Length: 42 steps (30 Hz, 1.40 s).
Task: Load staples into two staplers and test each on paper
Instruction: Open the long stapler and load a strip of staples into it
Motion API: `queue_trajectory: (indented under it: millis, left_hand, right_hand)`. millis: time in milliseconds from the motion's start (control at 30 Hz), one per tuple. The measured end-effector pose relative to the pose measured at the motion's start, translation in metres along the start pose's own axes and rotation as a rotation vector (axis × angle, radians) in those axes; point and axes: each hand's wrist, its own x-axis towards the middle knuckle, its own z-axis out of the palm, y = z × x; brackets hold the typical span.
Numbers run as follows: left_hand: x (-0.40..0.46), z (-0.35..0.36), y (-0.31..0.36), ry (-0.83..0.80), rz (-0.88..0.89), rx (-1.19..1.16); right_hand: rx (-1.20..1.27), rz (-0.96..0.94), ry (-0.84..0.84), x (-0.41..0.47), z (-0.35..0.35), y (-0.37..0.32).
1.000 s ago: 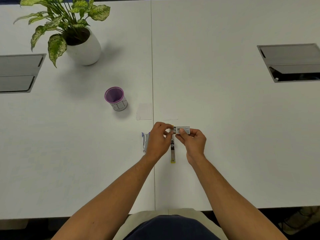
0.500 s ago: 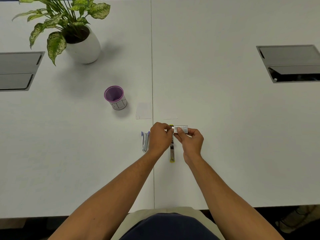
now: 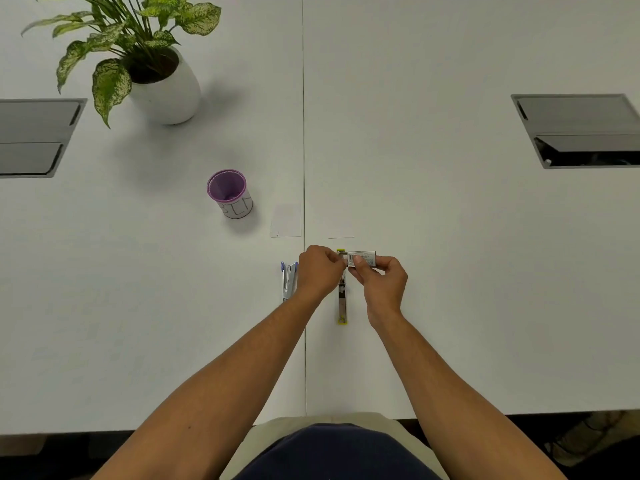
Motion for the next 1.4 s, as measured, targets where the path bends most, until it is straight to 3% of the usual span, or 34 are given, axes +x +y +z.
queue_trajectory:
  millis: [200,767,1067,1400]
  left_hand:
    - [0.002,0.005,-0.008,-0.055,-0.123,-0.189]
    - [0.016,-0.009,-0.016,-0.159,-0.111,-0.241]
    - [0.014,-0.01,-0.023,-0.105,-0.061,-0.366]
    - [0.017,-0.006,-0.04,0.019,-0.127,-0.509]
  right_hand:
    - [0.002,-0.003,-0.002,0.0,-0.002,0.0]
    - [0.275,0.249,-0.017,0.005,-0.007,-0.003]
    - [0.306,0.268,-0.027,0.007,-0.009,-0.003]
    - [0.344,0.271,0.017,0.015,-0.022,0.001]
